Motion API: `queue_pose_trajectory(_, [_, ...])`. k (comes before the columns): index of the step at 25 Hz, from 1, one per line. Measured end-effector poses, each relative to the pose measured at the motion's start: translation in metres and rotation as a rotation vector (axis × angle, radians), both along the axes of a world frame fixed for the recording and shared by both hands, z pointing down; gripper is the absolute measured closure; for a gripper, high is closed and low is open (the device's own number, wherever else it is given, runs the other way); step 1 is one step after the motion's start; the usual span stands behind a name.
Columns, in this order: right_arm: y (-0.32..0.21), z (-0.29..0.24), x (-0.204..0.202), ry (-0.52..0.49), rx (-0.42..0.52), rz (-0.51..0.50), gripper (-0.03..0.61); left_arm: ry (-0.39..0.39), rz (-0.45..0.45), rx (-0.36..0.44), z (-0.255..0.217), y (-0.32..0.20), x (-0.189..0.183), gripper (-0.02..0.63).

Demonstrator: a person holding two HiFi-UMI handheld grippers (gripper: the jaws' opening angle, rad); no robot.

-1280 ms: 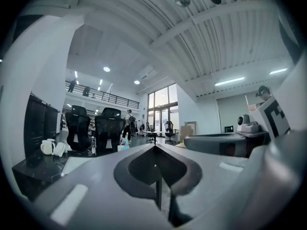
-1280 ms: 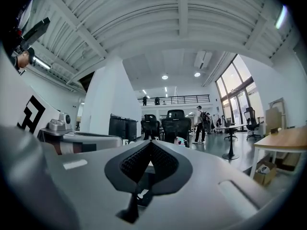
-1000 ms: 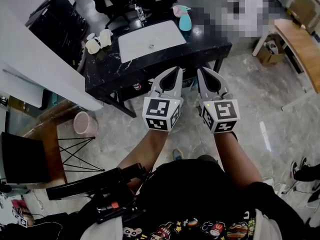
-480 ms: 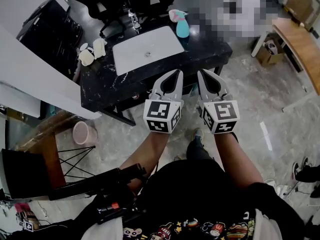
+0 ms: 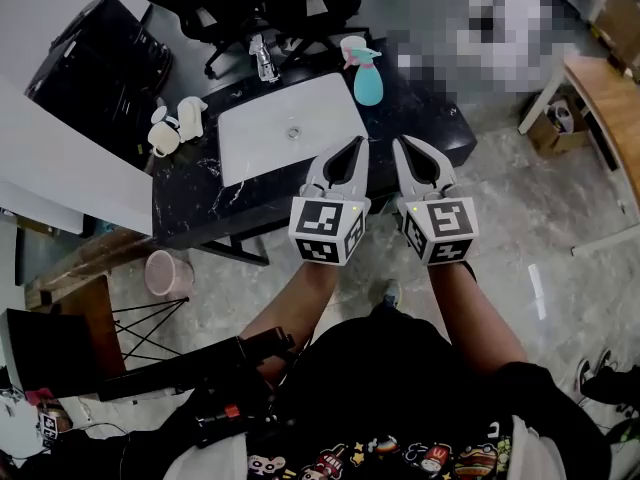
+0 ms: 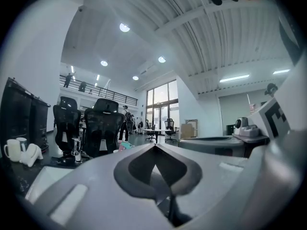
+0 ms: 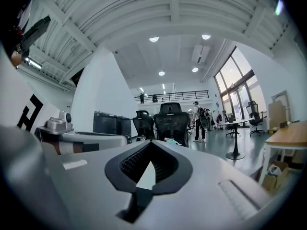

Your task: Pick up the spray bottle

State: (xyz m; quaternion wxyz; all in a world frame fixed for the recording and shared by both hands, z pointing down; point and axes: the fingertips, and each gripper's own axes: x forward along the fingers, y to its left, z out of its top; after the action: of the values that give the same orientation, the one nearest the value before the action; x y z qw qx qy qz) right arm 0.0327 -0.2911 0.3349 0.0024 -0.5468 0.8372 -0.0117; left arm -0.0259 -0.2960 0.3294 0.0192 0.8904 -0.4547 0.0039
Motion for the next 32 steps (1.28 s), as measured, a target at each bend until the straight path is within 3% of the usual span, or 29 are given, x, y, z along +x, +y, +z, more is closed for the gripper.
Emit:
queue_pose_trajectory(9, [-0.09, 0.018, 0.023, -0.012, -0.023, -0.048, 0.554, -0.023, -0.075, -0.044, 0.021, -0.072, 0.015, 0.614])
queue_pose_trajectory(15, [-0.125, 0.029, 0.012, 0.005, -0.046, -0.068, 0.554, -0.014, -0.094, -0.065, 0.029, -0.106, 0.007, 0.614])
queue_pose_trajectory(26, [-0.195, 0.044, -0.007, 0.038, -0.063, 0.025, 0.551, -0.012, -0.026, -0.05, 0.031, -0.17, -0.011, 0.614])
queue_pose_trajectory(32, [-0.231, 0.062, -0.011, 0.042, -0.096, 0.066, 0.484, -0.019, 0.019, -0.083, 0.045, -0.201, -0.014, 0.614])
